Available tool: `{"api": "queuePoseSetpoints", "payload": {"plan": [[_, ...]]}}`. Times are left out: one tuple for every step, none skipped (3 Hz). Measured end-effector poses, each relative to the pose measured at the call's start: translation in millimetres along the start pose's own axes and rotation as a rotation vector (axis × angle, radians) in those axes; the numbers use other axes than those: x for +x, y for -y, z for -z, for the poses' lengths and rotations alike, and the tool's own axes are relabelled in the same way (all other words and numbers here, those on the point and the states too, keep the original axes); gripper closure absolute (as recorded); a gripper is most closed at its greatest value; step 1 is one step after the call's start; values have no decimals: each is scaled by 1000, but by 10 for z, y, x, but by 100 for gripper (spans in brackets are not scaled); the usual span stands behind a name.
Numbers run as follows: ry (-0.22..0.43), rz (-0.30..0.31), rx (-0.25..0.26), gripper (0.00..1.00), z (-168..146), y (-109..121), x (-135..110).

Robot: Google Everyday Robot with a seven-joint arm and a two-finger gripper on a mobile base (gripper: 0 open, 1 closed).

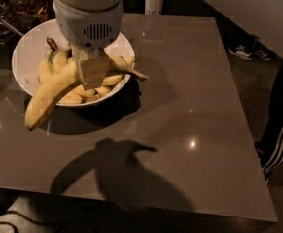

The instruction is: Pick banana from white bowl

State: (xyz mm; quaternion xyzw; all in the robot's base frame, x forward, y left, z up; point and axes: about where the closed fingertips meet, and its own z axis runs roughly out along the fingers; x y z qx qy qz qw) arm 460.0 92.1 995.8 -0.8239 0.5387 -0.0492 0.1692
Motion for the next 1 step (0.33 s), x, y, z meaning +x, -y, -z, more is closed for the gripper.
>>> {"api": "queuePoseSetpoints", "payload": {"plan": [[1, -6, 5, 100, 21, -11, -10]]}}
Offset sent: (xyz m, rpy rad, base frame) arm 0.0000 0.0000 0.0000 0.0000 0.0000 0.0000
